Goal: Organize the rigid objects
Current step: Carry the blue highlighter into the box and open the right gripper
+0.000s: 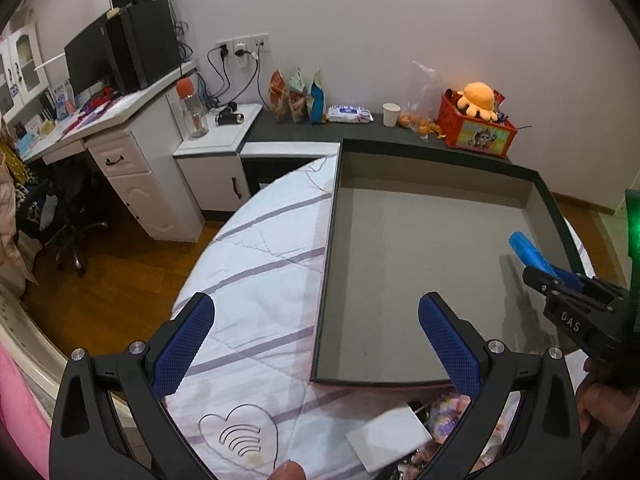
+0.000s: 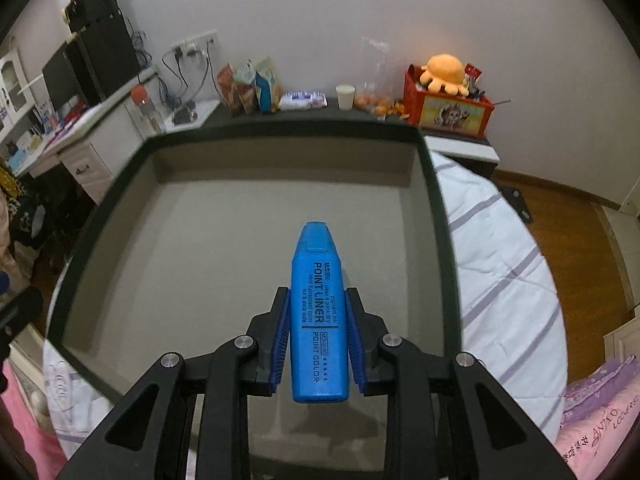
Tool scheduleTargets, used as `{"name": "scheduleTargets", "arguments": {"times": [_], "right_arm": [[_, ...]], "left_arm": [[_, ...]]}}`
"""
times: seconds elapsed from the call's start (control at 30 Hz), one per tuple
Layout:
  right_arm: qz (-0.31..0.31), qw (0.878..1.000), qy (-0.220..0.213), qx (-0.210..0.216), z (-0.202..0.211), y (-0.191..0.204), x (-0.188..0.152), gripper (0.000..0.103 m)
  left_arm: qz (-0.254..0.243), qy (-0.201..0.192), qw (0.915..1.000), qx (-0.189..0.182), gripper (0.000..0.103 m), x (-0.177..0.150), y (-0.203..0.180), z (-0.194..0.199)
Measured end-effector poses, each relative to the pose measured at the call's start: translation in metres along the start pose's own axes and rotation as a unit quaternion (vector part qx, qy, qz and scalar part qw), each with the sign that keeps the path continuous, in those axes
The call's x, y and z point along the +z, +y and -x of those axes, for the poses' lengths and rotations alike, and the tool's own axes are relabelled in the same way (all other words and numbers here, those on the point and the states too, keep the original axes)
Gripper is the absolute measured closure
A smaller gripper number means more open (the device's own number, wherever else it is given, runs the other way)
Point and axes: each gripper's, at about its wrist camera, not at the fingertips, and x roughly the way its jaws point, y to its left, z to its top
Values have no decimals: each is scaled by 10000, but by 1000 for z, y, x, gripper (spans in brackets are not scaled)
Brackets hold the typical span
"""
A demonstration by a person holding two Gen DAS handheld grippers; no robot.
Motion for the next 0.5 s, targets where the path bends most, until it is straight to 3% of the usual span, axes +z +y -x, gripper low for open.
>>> {"name": "scheduleTargets", "arguments": {"times": [0.33, 0.4, 0.5], "right_arm": [[144, 9990, 352, -213, -25, 3, -2, 74], [97, 9992, 346, -170, -24, 2, -2, 69], [38, 9996, 279, 33, -19, 3, -1, 50]], "left_arm": [[-91, 173, 9998, -85, 0, -2, -10, -17], [-94, 152, 9998, -72, 0, -2, -10, -16], [-88, 138, 9998, -90, 0, -2, -10, -14]]}}
